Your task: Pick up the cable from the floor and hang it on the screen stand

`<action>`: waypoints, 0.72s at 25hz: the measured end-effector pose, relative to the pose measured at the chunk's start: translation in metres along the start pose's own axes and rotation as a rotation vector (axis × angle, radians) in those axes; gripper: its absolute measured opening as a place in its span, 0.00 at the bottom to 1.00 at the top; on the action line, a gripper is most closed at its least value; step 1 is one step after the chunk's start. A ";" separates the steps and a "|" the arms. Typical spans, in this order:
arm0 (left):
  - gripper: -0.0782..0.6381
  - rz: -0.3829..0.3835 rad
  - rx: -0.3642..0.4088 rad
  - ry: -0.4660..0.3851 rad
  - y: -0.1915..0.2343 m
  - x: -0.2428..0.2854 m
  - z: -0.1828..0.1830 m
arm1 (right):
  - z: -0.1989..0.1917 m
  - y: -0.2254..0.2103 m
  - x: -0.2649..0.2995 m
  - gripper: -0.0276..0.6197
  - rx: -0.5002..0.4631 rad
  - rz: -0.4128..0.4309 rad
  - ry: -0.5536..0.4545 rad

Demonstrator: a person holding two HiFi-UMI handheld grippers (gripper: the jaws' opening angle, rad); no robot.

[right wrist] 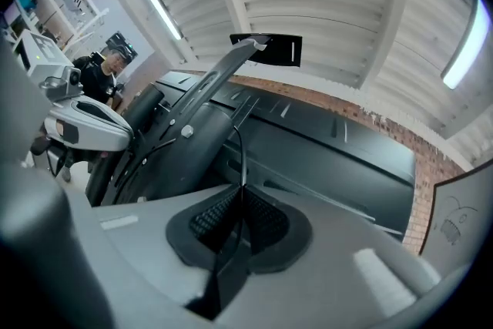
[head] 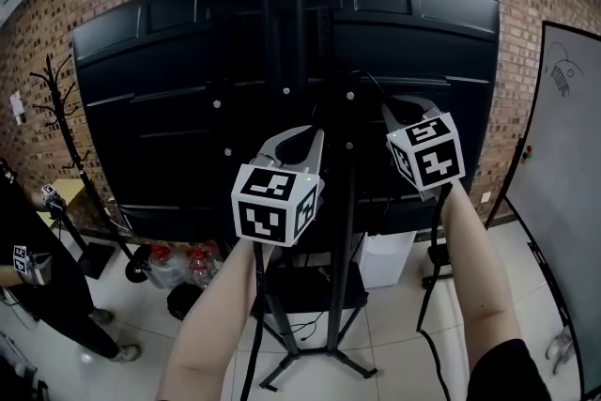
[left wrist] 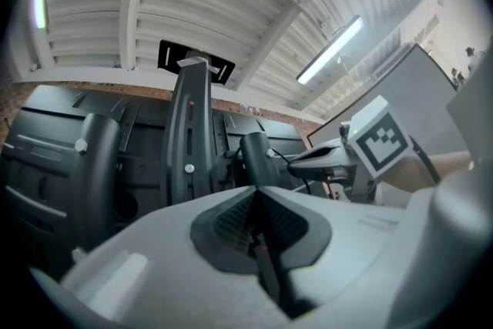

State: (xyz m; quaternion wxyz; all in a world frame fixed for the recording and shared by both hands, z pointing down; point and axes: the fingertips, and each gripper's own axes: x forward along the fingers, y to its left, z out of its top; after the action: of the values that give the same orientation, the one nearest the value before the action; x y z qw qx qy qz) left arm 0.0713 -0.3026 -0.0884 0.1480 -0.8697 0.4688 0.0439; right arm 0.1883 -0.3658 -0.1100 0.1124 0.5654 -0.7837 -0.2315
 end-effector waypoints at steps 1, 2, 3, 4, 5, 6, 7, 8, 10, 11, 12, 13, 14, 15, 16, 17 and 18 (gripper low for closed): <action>0.11 0.000 -0.002 0.004 -0.001 -0.002 -0.001 | -0.002 0.001 0.000 0.07 0.005 0.002 0.007; 0.12 -0.001 -0.001 0.010 -0.001 -0.003 -0.004 | -0.005 0.001 0.001 0.07 0.009 0.002 0.017; 0.12 -0.001 0.000 0.017 -0.002 -0.004 -0.006 | -0.008 0.001 0.001 0.07 0.012 0.000 0.031; 0.12 -0.001 -0.002 0.022 -0.002 -0.005 -0.008 | -0.012 0.002 0.002 0.07 0.013 -0.001 0.051; 0.12 0.000 -0.005 0.025 -0.002 -0.007 -0.010 | -0.017 0.002 0.003 0.07 0.015 0.001 0.072; 0.12 0.000 -0.010 0.027 -0.002 -0.008 -0.011 | -0.023 0.004 0.003 0.07 0.020 0.006 0.089; 0.12 0.000 -0.012 0.027 -0.002 -0.010 -0.011 | -0.028 0.006 0.003 0.07 0.029 0.014 0.094; 0.12 0.000 -0.011 0.027 -0.003 -0.012 -0.011 | -0.031 0.008 0.002 0.07 0.039 0.019 0.088; 0.12 0.003 -0.006 0.024 -0.003 -0.014 -0.010 | -0.032 0.011 -0.002 0.07 0.052 0.014 0.061; 0.12 0.005 -0.006 0.021 -0.002 -0.015 -0.008 | -0.031 0.011 -0.004 0.08 0.054 0.007 0.045; 0.12 0.007 -0.007 0.017 -0.002 -0.017 -0.007 | -0.029 0.012 -0.006 0.08 0.051 -0.001 0.033; 0.12 0.009 -0.009 0.013 -0.001 -0.018 -0.006 | -0.028 0.014 -0.008 0.09 0.043 -0.007 0.025; 0.12 0.011 -0.010 0.010 0.000 -0.019 -0.005 | -0.028 0.015 -0.010 0.09 0.030 -0.012 0.021; 0.11 0.012 -0.011 0.007 0.000 -0.021 -0.005 | -0.029 0.016 -0.012 0.10 0.019 -0.016 0.017; 0.12 0.013 -0.011 0.005 0.000 -0.022 -0.005 | -0.030 0.017 -0.015 0.14 0.013 -0.020 0.011; 0.12 0.013 -0.012 0.003 0.000 -0.024 -0.005 | -0.031 0.017 -0.018 0.15 0.014 -0.024 0.004; 0.12 0.013 -0.012 0.002 0.000 -0.026 -0.005 | -0.032 0.017 -0.021 0.15 0.019 -0.028 -0.001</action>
State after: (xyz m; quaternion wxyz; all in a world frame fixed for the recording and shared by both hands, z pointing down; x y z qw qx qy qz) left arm 0.0568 -0.2834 -0.0779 0.1420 -0.8677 0.4741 0.0469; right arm 0.1947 -0.3491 -0.0720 0.1031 0.5772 -0.7779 -0.2259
